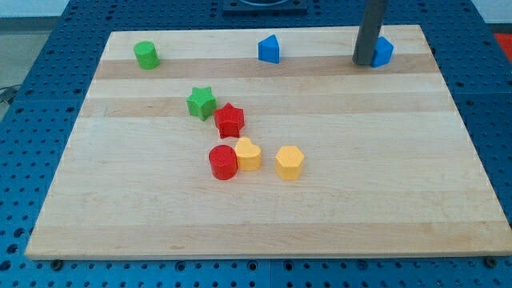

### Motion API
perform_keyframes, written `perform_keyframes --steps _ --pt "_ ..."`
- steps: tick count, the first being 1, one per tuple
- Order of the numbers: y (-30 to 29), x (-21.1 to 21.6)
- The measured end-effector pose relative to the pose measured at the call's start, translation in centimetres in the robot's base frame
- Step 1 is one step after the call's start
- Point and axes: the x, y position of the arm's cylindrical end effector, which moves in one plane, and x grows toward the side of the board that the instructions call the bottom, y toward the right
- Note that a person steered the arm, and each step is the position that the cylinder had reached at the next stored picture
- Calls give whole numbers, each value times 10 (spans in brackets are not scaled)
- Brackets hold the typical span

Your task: Move your arm on top right of the yellow hexagon

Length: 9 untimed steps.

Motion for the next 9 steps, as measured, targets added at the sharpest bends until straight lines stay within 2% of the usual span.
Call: perform_keyframes --steps 5,9 --pt "-77 51" --pt "-106 52"
